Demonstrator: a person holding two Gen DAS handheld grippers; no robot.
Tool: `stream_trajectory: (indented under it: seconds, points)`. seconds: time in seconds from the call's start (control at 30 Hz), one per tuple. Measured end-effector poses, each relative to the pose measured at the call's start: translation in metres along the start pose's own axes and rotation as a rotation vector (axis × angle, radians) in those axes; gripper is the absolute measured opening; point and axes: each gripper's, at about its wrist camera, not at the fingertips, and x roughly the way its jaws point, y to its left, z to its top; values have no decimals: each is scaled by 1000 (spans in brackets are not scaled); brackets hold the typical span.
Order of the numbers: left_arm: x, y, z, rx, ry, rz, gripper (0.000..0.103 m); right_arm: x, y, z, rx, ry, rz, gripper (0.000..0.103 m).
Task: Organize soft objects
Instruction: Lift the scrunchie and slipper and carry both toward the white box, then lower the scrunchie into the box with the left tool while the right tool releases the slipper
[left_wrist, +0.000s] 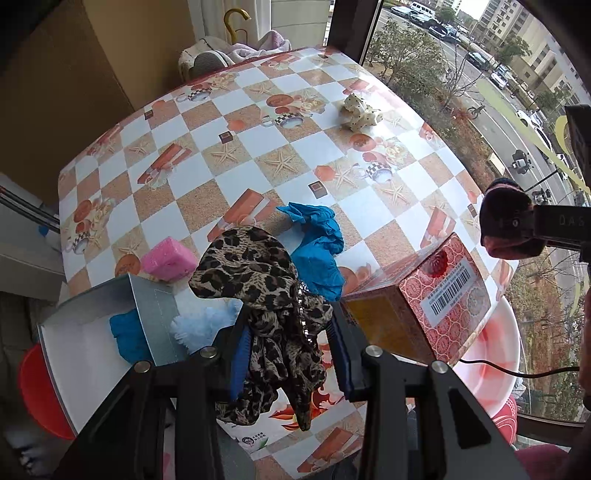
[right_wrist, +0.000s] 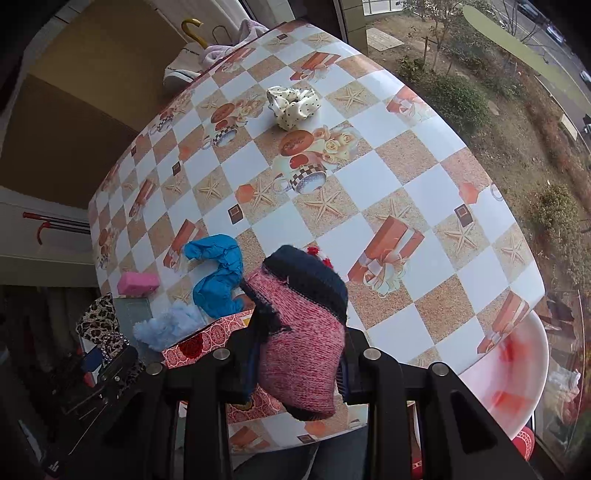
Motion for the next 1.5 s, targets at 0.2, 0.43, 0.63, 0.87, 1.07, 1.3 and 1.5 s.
stream_trajectory:
  seconds: [0.2,0.43,0.63,0.87,1.07,1.3,1.5]
  points:
    - [-26,13,-17,-9,-52,-5,42,-15,31,-15,-37,-32,7,33]
    - [-47,40,-34,-89,-96,-21,42,-26,78,-32,-136,-55,6,33]
    - [-59,62,-51,-133,-127,-6,42,-20,118,-49,-230,-34,11,33]
    - [-66,92,-74,-216,-133,18,42,-9,161,-69,-339,-4,15,33]
    - [-67,114,-96,-279,-128,50,42,1,188,-84,-415,28,13,33]
    - [-69,133,-118,-350,-124,65,42,10,214,-101,-497,60,11,33]
    - [-71,143,-131,-388,-127,76,42,17,234,-113,-563,82,6,33]
